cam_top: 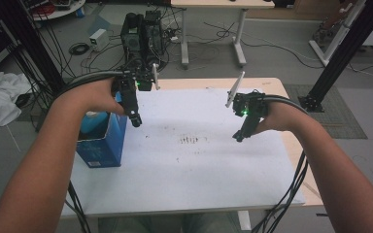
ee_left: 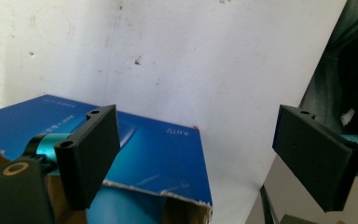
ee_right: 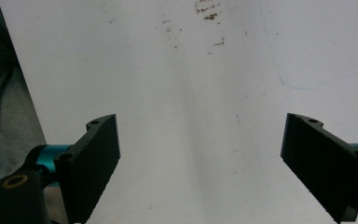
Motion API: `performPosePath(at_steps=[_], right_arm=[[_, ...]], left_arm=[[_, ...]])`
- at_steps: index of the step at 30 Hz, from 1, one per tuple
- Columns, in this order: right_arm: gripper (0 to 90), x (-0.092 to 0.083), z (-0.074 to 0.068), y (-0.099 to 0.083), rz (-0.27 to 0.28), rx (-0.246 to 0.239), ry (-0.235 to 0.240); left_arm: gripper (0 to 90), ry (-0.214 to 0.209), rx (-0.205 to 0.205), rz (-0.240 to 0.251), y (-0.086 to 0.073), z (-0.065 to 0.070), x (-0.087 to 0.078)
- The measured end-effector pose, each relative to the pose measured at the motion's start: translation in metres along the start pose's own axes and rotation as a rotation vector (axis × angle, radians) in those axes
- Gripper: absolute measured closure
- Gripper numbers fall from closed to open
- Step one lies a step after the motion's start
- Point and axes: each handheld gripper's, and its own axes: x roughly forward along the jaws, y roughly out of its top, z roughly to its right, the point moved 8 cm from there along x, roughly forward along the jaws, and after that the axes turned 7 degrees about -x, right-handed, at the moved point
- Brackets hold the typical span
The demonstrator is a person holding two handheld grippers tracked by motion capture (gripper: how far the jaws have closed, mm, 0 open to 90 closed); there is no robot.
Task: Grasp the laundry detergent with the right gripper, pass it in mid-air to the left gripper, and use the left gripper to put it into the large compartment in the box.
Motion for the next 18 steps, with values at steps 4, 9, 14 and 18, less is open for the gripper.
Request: performPosePath(at_steps=[4, 9, 14, 18], right_arm=[[10.9, -0.003, 0.003, 0.003, -0.010, -0.002, 0.002], [10.9, -0.002, 0.003, 0.007, -0.017, -0.009, 0.012], [10.9, 0.000, 0.006, 0.008, -0.024, -0.011, 0.022], [10.9, 0.000, 0.008, 0.008, -0.031, -0.008, 0.023]], left_arm=[[14.8, -0.012, 0.002, -0.007, 0.000, 0.000, 0.010], [14.8, -0.016, 0.003, -0.001, 0.000, -0.001, 0.011], [14.8, -0.025, 0.005, -0.002, 0.001, -0.001, 0.011], [14.8, -0.025, 0.003, -0.002, 0.000, -0.002, 0.011]])
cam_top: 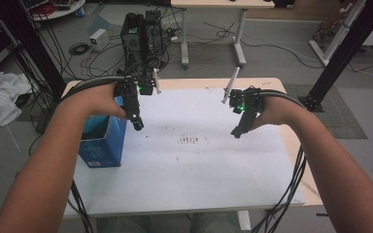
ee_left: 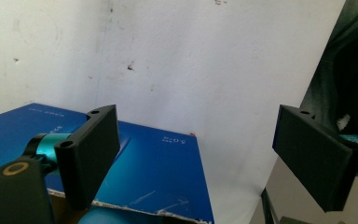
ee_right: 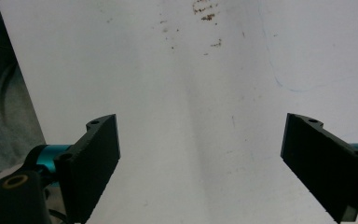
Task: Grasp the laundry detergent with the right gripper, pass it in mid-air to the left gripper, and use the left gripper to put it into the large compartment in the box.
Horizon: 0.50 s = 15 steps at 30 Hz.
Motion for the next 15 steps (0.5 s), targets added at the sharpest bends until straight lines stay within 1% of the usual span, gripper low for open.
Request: performPosePath(at_steps=[2, 3, 4, 5, 6, 8, 9, 11, 12, 14, 15], right_arm=[[10.9, -0.0005, 0.0010, -0.0006, -0.018, -0.010, -0.007], [10.9, -0.0004, 0.0001, 0.0001, -0.019, -0.005, -0.008], [10.9, -0.0004, 0.0002, 0.0012, -0.007, -0.007, -0.008], [10.9, -0.0012, 0.0005, 0.0014, -0.012, -0.008, -0.008], [10.9, -0.0003, 0.0002, 0.0031, 0.007, -0.002, -0.009], [10.9, -0.0010, 0.0008, 0.0033, -0.003, -0.008, -0.013], [10.9, -0.0001, 0.0008, 0.0039, 0.005, -0.011, -0.010], [10.9, 0.0000, 0.0015, 0.0039, 0.005, -0.009, -0.016], [10.9, -0.0011, 0.0015, 0.0031, -0.007, -0.008, -0.012], [10.9, -0.0006, 0.0018, 0.0042, 0.016, -0.005, -0.014], [10.9, -0.0022, 0.0023, 0.0037, 0.007, -0.003, -0.019]], left_arm=[[14.8, 0.002, 0.007, 0.000, 0.0003, -0.0001, 0.0004], [14.8, 0.001, 0.004, 0.001, 0.0007, 0.0000, 0.0007], [14.8, -0.001, 0.004, -0.001, 0.0009, 0.0002, 0.0010], [14.8, -0.001, 0.007, -0.007, 0.0009, 0.0003, 0.0010], [14.8, 0.000, 0.006, -0.004, 0.0014, 0.0004, 0.0011], [14.8, 0.000, 0.008, 0.000, 0.0022, 0.0003, 0.0007], [14.8, -0.001, 0.006, 0.003, 0.0025, 0.0002, 0.0008], [14.8, 0.000, 0.005, -0.001, 0.0024, -0.0006, 0.0012], [14.8, 0.001, 0.004, -0.004, 0.0022, -0.0011, 0.0017], [14.8, 0.001, 0.007, -0.004, 0.0026, -0.0021, 0.0022], [14.8, 0.000, 0.008, -0.004, 0.0029, -0.0020, 0.0021]])
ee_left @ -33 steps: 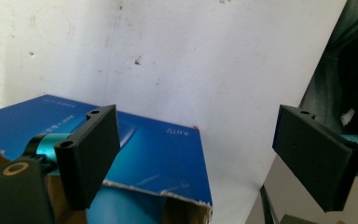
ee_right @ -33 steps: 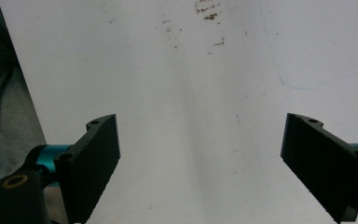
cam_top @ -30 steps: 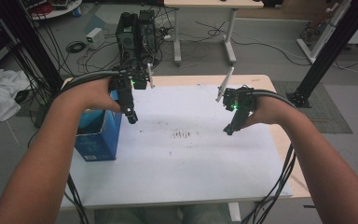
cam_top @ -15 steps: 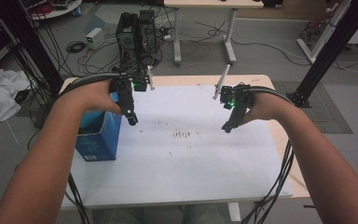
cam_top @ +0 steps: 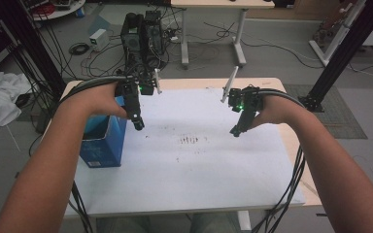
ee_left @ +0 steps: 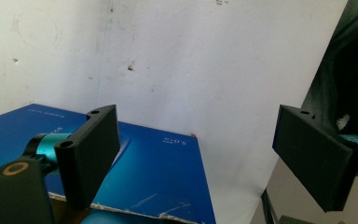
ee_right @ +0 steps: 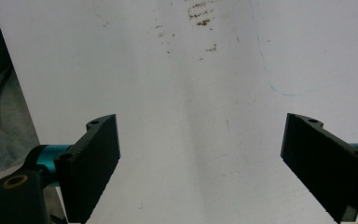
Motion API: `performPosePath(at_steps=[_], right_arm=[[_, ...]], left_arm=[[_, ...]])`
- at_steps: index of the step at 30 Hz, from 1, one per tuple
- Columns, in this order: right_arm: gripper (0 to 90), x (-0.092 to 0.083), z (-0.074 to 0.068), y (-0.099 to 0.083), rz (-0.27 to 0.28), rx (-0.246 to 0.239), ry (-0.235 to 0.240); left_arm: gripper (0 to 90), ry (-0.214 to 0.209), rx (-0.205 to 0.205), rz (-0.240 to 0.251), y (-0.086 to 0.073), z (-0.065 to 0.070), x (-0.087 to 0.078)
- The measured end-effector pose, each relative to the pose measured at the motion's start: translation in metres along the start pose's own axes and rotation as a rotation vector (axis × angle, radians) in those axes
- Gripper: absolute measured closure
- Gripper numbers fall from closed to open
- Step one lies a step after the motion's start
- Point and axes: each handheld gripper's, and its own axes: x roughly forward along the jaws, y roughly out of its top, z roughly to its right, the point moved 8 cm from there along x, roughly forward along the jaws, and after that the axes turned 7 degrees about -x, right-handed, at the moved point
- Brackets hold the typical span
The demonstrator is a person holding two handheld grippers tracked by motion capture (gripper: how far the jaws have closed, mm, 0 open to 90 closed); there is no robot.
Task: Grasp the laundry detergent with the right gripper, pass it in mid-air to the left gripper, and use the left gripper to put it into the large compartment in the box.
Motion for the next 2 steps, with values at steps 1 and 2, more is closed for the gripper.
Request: performPosePath(at_steps=[1, 2], right_arm=[[10.9, -0.0001, -0.0001, 0.0006, 0.013, 0.004, -0.002], [10.9, -0.0007, 0.0000, 0.0004, 0.012, 0.005, -0.001]], left_arm=[[14.8, -0.001, -0.002, 0.004, 0.0005, 0.0000, 0.0000], [14.8, -0.004, -0.008, 0.008, 0.0010, 0.0005, 0.0001]])
